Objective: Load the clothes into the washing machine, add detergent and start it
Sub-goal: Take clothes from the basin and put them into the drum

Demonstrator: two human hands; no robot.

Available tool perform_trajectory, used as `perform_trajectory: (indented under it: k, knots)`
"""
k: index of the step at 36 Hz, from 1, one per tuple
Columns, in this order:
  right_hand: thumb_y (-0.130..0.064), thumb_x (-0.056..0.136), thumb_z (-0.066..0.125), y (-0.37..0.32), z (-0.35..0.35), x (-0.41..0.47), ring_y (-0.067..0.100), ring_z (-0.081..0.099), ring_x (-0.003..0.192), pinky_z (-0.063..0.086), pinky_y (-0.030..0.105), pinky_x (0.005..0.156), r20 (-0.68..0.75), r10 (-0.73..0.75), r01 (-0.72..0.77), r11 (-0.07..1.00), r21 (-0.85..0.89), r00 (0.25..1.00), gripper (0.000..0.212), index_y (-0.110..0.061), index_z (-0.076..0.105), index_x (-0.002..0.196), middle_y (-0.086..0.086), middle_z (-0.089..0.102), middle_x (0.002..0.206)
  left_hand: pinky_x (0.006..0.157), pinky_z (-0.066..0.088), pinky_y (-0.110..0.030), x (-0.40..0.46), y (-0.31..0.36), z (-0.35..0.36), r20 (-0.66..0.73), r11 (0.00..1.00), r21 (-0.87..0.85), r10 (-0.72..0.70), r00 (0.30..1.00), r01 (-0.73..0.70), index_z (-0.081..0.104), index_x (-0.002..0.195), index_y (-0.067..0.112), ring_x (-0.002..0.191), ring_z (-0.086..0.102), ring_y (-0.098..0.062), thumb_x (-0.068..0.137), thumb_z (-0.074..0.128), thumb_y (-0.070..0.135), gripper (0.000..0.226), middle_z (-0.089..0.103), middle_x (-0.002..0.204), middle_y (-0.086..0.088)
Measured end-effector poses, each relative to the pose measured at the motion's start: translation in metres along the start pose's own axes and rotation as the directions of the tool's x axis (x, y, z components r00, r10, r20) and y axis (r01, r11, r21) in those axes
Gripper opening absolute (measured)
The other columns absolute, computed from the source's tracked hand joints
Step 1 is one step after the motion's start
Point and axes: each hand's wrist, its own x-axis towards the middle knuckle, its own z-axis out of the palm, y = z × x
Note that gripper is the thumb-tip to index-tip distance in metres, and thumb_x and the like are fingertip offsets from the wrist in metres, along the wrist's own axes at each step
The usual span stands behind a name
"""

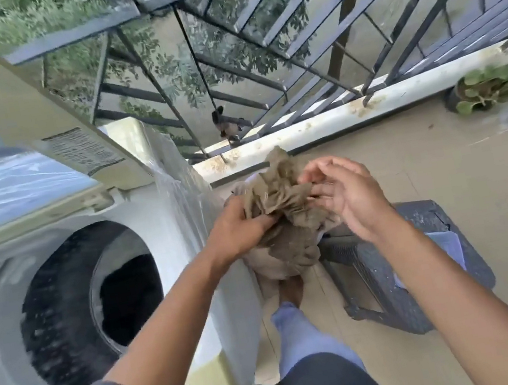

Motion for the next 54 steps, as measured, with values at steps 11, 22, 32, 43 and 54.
perform_trajectory:
  k: [11,22,32,43,54]
  knots:
    - [-0.074,0.086,0.060,0.066,0.012,-0.036,0.032,0.064,0.112,0.054,0.051,0.085,-0.092,0.579,-0.509,0.772,0.381,0.810,0.059,-0.026,0.072,0.119,0.012,0.073,0.121,0.072,0.062,-0.024,-0.087,0.055,-0.070,0.236,0.769,-0.635,0.282,0.930,-0.071,0.075,0.107,0.007,0.080,0.077,-0.010,0.079,0.066,0.004,0.029,0.080,0.088,-0.001]
    - [-0.031,0.101,0.053,0.032,0.096,-0.071,0.041,0.062,0.127,0.046,0.057,0.110,-0.001,0.184,-0.147,0.794,0.590,0.983,0.044,-0.012,0.065,0.139,0.019,0.065,0.138,0.077,0.063,-0.030,-0.165,-0.010,-0.165,0.232,0.686,-0.718,0.394,0.889,-0.117,0.086,0.101,0.008,0.088,0.080,-0.021,0.048,0.099,0.038,0.063,0.082,0.095,-0.009]
    - [-0.015,0.084,0.063,-0.004,0.190,-0.134,0.037,0.072,0.110,0.058,0.056,0.095,0.268,0.020,-0.144,0.881,0.451,0.963,0.036,-0.005,0.077,0.116,0.021,0.073,0.121,0.096,0.064,-0.048,-0.206,-0.103,-0.220,-0.003,0.607,-0.786,0.179,0.984,-0.113,0.084,0.112,0.020,0.108,0.076,-0.024,0.085,0.077,0.039,0.034,0.078,0.116,-0.007]
    - [-0.019,0.088,0.065,0.065,0.334,-0.144,0.032,0.075,0.100,0.058,0.045,0.096,0.551,0.277,-0.420,0.895,0.149,0.787,0.042,0.000,0.070,0.125,0.021,0.075,0.113,0.086,0.063,-0.049,-0.211,-0.168,-0.220,-0.042,0.652,-0.751,0.104,0.994,-0.100,0.060,0.144,0.023,0.117,0.074,-0.029,0.071,0.093,0.057,0.086,0.074,0.134,-0.011]
    - [-0.051,0.091,0.074,0.139,0.352,-0.104,0.014,0.067,0.109,0.058,0.031,0.088,-0.098,0.102,-0.135,0.891,-0.434,0.990,0.047,-0.042,0.055,0.134,0.001,0.066,0.127,0.037,0.035,-0.016,-0.213,-0.225,-0.268,-0.219,0.450,-0.886,-0.196,0.956,-0.111,0.062,0.077,0.013,0.039,0.049,-0.006,0.090,0.064,-0.004,0.022,0.055,0.052,0.003]
